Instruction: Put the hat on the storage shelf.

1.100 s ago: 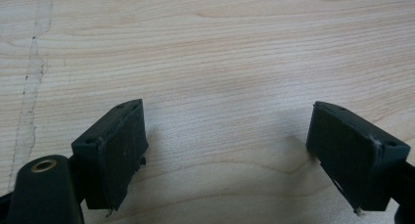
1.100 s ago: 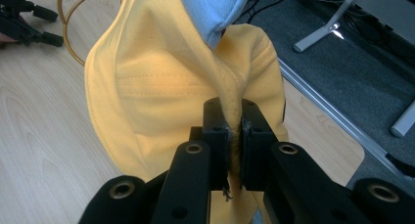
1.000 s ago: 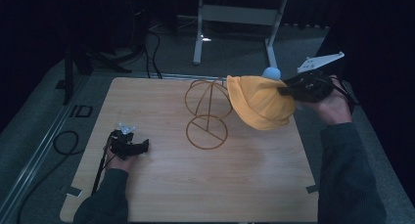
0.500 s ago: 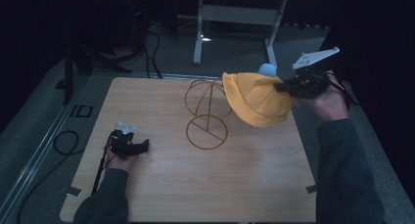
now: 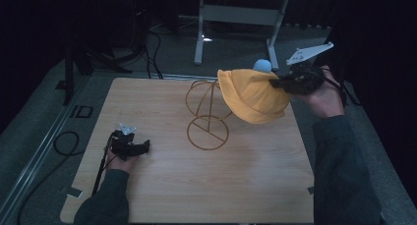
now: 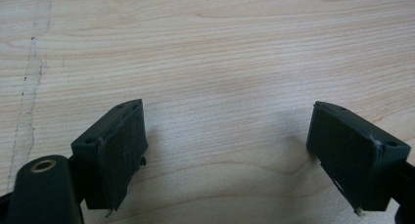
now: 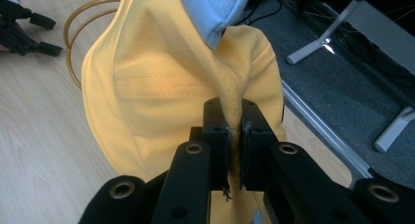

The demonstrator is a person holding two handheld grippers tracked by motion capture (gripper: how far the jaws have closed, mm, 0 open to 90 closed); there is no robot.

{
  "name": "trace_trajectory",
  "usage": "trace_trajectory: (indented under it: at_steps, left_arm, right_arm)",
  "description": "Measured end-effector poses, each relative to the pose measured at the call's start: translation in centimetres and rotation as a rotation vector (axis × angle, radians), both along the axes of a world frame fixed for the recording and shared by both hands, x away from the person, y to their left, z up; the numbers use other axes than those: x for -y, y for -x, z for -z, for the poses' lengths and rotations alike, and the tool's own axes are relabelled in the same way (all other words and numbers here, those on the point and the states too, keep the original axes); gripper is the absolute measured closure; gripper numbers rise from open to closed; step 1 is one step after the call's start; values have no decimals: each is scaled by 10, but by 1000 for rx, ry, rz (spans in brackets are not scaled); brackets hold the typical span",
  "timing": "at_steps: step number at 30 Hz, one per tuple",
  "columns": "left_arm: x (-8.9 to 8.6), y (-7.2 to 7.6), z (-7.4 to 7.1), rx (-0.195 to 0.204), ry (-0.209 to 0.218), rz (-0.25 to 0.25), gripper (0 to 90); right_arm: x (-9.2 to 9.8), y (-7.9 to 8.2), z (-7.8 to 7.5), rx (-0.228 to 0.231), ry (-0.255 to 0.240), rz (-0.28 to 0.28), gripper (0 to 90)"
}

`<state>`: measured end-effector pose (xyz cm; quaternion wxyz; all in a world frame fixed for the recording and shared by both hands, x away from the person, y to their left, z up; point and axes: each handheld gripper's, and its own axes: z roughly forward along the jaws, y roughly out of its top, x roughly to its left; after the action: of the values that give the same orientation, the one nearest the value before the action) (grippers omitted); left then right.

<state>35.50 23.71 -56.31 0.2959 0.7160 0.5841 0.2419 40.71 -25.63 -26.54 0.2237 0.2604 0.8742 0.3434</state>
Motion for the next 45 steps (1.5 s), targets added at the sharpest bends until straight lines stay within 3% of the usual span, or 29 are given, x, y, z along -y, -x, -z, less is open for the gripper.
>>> trace_trajectory:
  at_steps: [14,24,45]
  left_arm:
    - [1,-1,0,1,-1,3,150]
    - [1,-1,0,-2,-2,5,149]
    - [1,-2,0,-2,-1,9,149]
  right_arm:
    - [-18,-4,-7,16,13,-10,841]
    - [-37,-7,-10,36,48,-22,841]
    - [-102,-18,-15,59,86,-93,834]
